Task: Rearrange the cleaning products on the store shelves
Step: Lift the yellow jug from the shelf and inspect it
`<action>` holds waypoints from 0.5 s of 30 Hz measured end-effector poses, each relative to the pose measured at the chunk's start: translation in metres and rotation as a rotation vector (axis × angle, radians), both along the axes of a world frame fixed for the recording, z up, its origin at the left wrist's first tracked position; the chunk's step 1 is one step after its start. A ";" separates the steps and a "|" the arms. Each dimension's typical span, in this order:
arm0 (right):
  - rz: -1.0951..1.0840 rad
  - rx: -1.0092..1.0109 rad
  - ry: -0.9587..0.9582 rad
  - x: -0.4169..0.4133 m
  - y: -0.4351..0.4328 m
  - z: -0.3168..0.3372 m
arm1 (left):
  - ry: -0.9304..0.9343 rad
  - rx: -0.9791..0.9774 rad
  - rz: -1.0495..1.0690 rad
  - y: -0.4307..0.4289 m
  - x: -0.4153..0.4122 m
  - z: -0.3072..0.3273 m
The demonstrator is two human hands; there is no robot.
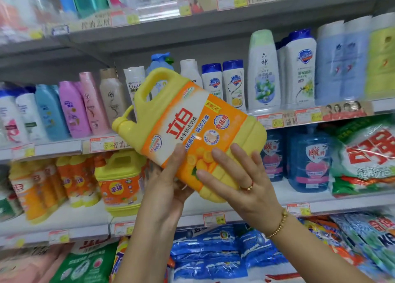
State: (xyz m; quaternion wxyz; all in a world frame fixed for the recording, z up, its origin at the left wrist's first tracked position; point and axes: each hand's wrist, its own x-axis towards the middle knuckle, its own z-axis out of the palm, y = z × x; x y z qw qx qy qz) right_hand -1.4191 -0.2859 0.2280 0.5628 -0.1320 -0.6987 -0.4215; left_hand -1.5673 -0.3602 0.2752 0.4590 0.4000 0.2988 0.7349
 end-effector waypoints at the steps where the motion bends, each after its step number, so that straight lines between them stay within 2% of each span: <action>1: 0.002 0.024 0.003 0.000 0.001 0.005 | 0.019 0.011 -0.014 0.001 -0.002 0.000; 5: 0.079 -0.050 0.048 0.002 -0.003 0.012 | 0.056 0.115 -0.166 0.004 -0.005 0.003; 9: 0.308 -0.323 0.137 -0.004 -0.017 0.025 | -0.077 0.260 -0.316 0.010 0.005 0.005; 12: 0.759 -0.562 0.164 -0.014 -0.027 0.027 | -0.125 0.175 -0.190 0.019 0.004 -0.001; 15: 0.700 -0.903 0.471 -0.004 -0.013 0.011 | 0.009 0.077 -0.092 0.027 -0.004 -0.010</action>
